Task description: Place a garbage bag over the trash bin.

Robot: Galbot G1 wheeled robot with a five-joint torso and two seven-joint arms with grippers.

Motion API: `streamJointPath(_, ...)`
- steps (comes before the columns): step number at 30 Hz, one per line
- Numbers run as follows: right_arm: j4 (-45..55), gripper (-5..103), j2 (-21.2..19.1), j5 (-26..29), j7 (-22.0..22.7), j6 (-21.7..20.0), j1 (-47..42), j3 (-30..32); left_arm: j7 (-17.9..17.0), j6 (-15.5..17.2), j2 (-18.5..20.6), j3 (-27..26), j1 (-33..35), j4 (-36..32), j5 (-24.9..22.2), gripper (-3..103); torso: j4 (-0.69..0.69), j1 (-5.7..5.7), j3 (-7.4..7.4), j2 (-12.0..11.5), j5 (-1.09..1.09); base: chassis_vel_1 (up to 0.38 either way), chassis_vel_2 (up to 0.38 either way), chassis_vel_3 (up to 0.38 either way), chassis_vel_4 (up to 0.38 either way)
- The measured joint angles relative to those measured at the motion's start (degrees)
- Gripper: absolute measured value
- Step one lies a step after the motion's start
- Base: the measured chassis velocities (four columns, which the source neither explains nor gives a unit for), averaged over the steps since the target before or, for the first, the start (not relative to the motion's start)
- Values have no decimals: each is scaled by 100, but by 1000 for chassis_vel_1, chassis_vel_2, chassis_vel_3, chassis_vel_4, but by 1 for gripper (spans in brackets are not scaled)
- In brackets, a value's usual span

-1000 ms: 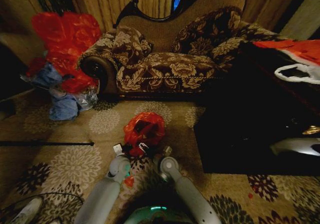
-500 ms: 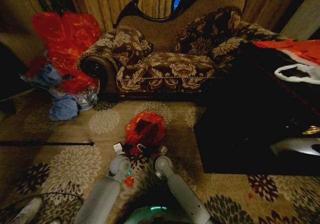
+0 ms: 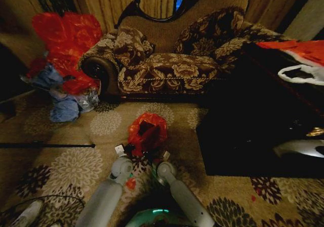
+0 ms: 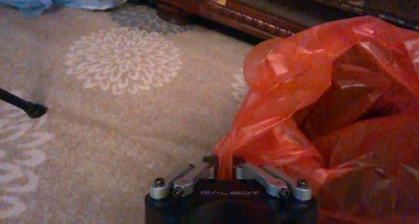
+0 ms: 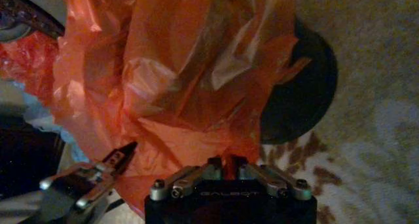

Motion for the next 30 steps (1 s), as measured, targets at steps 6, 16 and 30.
streamJointPath(6,111,1,-107,-82,119,52,-33,2,33,-13,19,-16,72,-75,11,32,0,0,0,0,1,0,0,0,0)
streamJointPath(16,582,0,-629,-69,260,74,-169,25,-9,-78,69,-55,211,-218,24,30,0,0,0,0,1,0,0,0,0)
streamJointPath(30,875,0,-1082,-459,383,138,-209,89,-172,-101,291,-166,834,-1088,247,78,0,0,0,0,1,0,0,0,0)
